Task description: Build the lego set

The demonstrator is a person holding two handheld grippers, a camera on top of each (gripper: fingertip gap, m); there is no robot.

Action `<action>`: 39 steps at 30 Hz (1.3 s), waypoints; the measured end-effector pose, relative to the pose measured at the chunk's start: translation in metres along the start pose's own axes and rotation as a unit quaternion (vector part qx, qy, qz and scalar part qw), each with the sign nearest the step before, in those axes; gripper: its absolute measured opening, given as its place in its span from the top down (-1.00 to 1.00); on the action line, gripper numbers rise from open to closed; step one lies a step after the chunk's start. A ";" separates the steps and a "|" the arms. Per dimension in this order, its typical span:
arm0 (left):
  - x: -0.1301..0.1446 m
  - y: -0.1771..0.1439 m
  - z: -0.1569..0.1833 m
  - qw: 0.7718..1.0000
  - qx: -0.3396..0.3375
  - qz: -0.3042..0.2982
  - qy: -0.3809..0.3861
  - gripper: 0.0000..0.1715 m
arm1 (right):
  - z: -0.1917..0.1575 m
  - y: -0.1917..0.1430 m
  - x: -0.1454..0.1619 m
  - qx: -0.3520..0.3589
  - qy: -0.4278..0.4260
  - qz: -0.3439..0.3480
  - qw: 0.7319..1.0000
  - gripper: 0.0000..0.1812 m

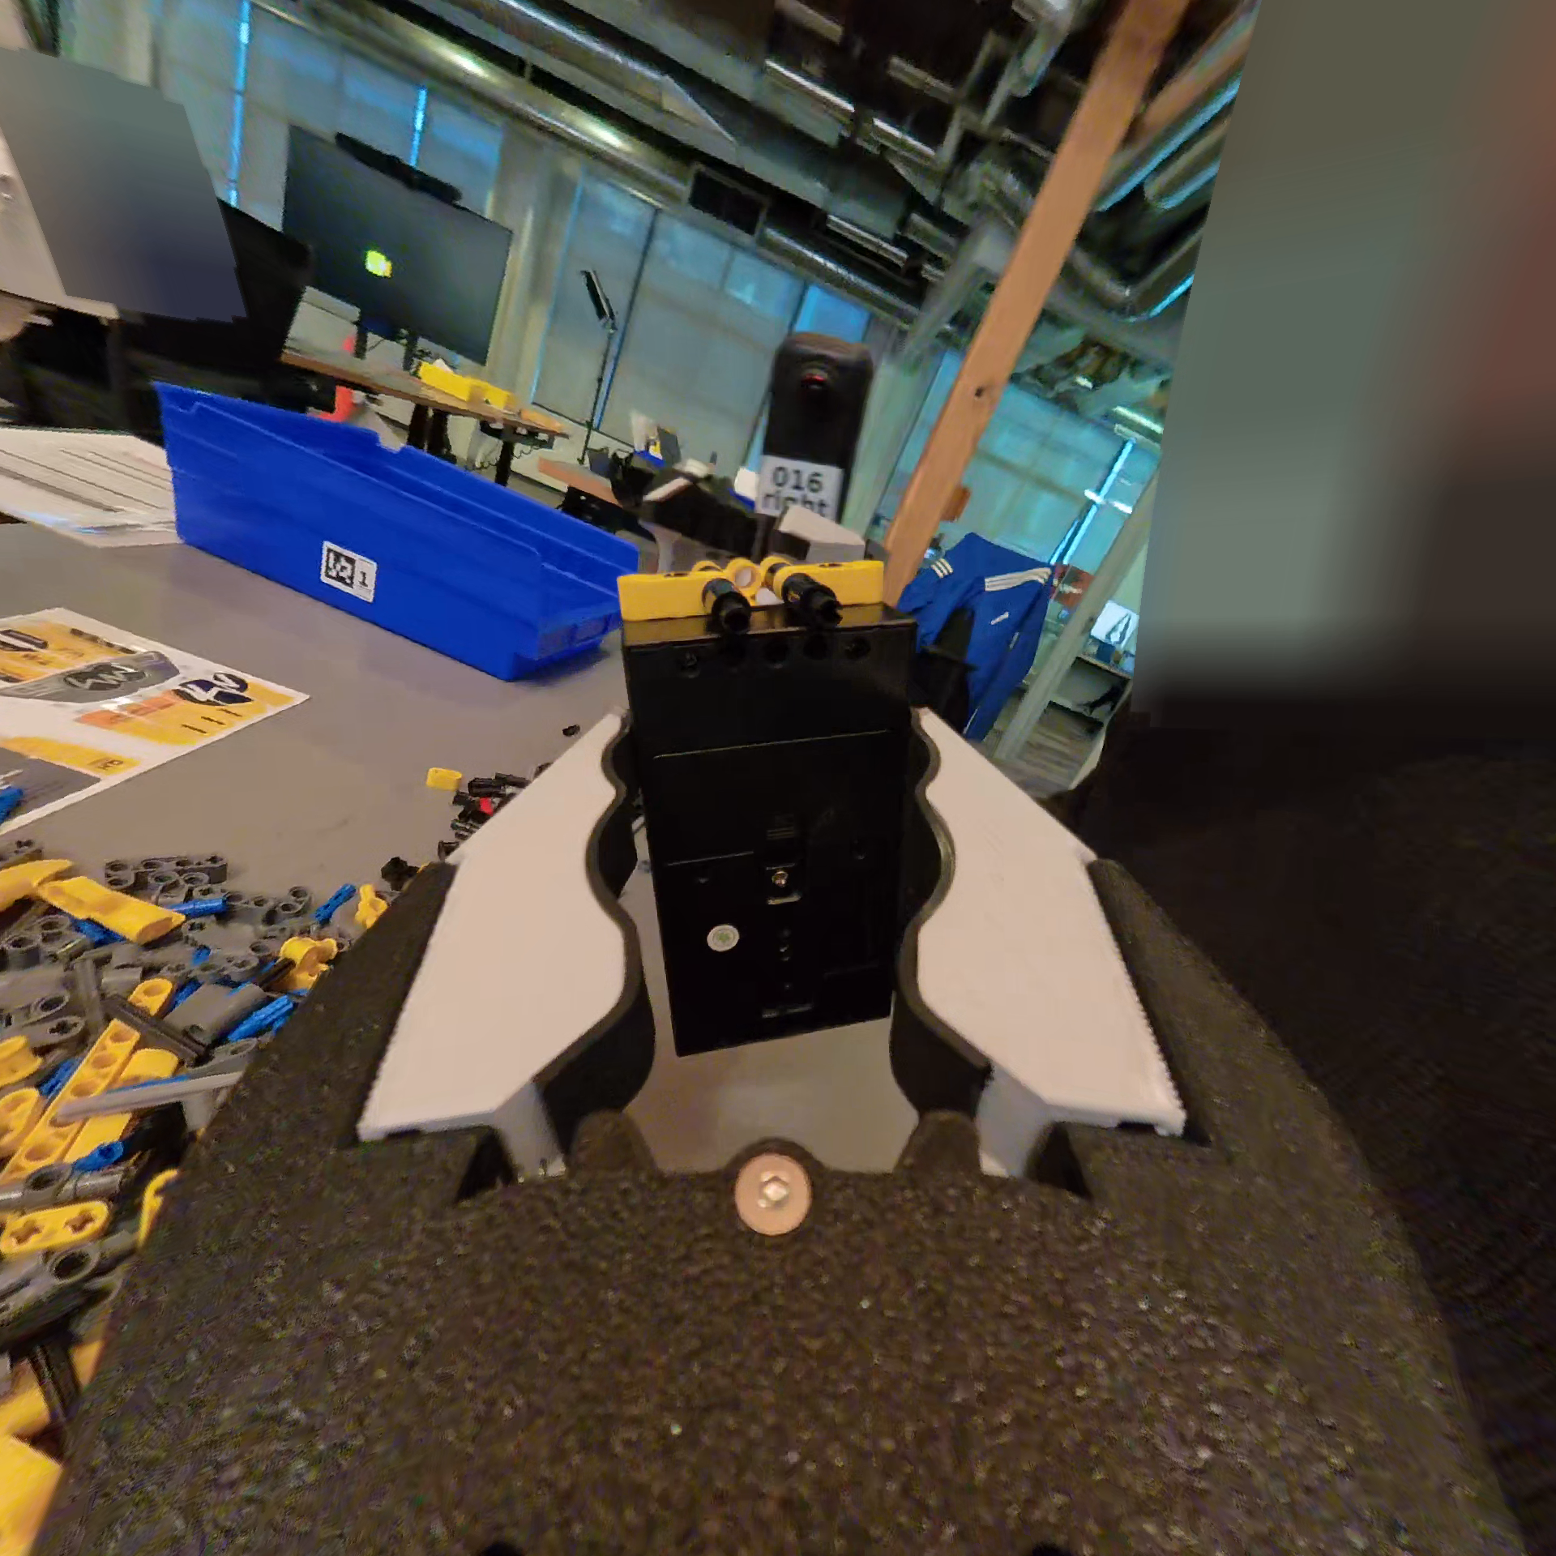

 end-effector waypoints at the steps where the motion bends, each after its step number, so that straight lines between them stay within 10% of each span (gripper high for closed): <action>1: 0.003 0.002 -0.001 1.000 0.001 -0.009 0.005 0.27 | 0.000 0.000 0.005 -0.026 0.021 0.010 0.999 0.67; 23: 0.021 0.010 -0.005 0.999 0.014 -0.052 0.005 0.27 | -0.021 0.024 0.032 -0.132 0.090 -0.016 0.987 0.21; 39: 0.022 0.011 -0.004 0.999 0.001 -0.041 0.011 0.25 | -0.028 0.025 0.035 -0.103 0.006 -0.055 0.993 0.31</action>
Point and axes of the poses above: each gripper's, where its closed fingertips meet, y out along the fingers, x out of its underside, z = x × y across the jaws, the point moved 8 cm from there along -y, back along the fingers, and after that the axes turned 10 degrees about -y, right-handed, at the moved point
